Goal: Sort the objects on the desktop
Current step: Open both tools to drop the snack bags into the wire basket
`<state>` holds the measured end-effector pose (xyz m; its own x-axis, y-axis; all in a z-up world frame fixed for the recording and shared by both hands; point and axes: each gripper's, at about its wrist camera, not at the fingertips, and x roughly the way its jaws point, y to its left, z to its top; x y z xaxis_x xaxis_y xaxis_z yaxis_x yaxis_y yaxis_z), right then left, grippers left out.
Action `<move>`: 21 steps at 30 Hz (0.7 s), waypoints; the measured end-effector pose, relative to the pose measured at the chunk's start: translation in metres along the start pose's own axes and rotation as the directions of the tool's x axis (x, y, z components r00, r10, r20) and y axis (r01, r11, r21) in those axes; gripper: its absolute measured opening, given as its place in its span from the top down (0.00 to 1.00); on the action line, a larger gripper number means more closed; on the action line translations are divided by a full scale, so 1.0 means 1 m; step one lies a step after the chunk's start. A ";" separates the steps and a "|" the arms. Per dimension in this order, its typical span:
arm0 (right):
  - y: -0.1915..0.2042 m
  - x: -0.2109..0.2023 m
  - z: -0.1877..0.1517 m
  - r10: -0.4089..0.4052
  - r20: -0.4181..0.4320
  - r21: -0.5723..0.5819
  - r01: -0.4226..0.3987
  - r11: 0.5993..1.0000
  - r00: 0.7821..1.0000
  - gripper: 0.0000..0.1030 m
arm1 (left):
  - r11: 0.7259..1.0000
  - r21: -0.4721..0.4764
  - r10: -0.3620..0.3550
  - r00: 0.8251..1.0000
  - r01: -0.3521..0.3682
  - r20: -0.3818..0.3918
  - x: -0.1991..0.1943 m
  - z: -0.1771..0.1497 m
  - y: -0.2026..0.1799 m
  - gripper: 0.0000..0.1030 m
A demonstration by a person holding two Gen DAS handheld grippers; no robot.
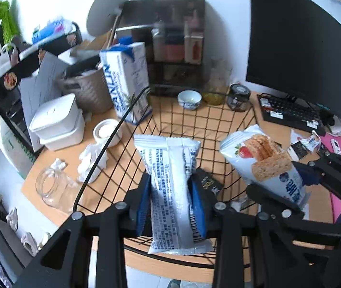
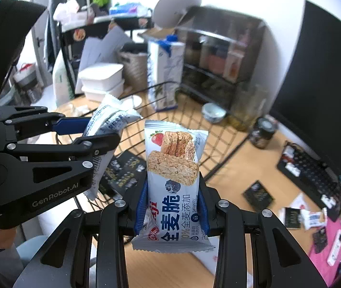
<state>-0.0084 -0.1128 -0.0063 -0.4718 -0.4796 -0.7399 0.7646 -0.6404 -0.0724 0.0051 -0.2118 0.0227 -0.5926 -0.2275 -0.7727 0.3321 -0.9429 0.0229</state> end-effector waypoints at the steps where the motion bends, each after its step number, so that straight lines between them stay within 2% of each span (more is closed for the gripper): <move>1: 0.002 0.004 0.000 0.006 -0.006 -0.004 -0.006 1.000 1.000 0.65 | 1.000 -0.002 -0.004 1.000 0.004 -0.003 0.001 0.000 0.000 0.65; 10: 0.002 0.019 0.001 0.023 -0.011 0.000 -0.023 1.000 1.000 0.63 | 1.000 -0.004 0.008 1.000 -0.009 -0.008 0.003 -0.007 0.000 0.61; 12: -0.001 0.017 -0.001 0.025 -0.004 0.005 -0.025 1.000 1.000 0.59 | 1.000 -0.011 0.012 1.000 -0.012 -0.005 0.002 -0.007 0.001 0.52; 18: -0.023 -0.009 -0.011 0.017 0.028 0.051 -0.019 0.999 0.999 0.57 | 1.000 0.003 -0.005 1.000 0.005 0.021 -0.011 -0.008 -0.012 0.51; 21: -0.041 -0.026 -0.023 -0.009 0.034 0.074 0.007 0.997 0.999 0.57 | 0.999 0.039 -0.034 0.999 0.032 0.033 -0.021 -0.012 -0.032 0.51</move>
<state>-0.0175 -0.0604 0.0005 -0.4937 -0.4938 -0.7158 0.7270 -0.6861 -0.0281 0.0154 -0.1741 0.0305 -0.6270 -0.2034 -0.7520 0.2837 -0.9586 0.0228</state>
